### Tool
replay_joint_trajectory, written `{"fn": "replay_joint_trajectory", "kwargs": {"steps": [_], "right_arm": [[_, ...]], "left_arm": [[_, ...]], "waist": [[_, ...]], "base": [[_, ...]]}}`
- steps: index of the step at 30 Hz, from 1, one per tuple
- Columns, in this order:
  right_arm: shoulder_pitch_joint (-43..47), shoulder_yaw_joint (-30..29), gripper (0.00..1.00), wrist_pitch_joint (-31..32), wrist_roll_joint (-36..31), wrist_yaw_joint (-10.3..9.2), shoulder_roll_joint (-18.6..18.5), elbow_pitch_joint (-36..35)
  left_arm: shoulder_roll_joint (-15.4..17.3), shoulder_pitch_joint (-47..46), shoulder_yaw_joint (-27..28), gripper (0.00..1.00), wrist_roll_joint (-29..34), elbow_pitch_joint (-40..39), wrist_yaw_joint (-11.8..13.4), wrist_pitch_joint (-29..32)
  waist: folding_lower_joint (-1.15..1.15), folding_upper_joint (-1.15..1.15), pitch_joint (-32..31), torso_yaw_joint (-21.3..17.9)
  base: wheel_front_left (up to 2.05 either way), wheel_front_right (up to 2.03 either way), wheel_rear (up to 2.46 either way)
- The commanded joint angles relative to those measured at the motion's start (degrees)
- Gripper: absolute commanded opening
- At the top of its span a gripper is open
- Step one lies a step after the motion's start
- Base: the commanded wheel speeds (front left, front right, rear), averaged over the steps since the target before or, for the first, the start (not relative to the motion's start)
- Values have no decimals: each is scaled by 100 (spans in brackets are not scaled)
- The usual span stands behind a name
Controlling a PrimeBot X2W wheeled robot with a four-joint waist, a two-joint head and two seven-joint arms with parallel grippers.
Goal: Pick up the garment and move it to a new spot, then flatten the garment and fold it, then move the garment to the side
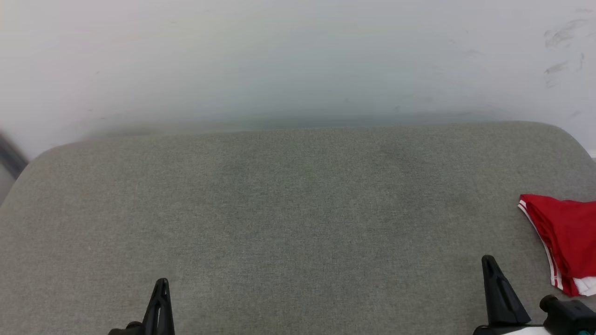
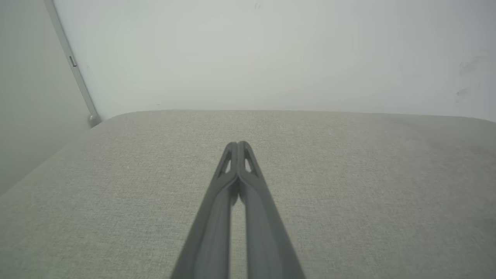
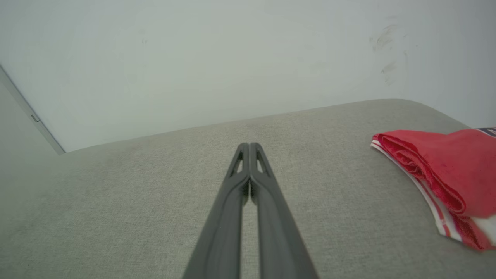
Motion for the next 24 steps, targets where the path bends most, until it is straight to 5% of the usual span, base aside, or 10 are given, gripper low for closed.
{"fn": "replay_joint_trajectory", "kwargs": {"steps": [1,24], "right_arm": [[-57,0,0,39,311,0,-13,-66],[-471,-30,0,546,2672,-1,-113,179]], "left_arm": [[20,-41,1,0,-327,-93,-20,37],[158,-666,53,0,-2975,486,-384,511]], "waist": [[0,0,5,-1],[0,0,55,-6]], "base": [[0,0,0],[0,0,0]]}}
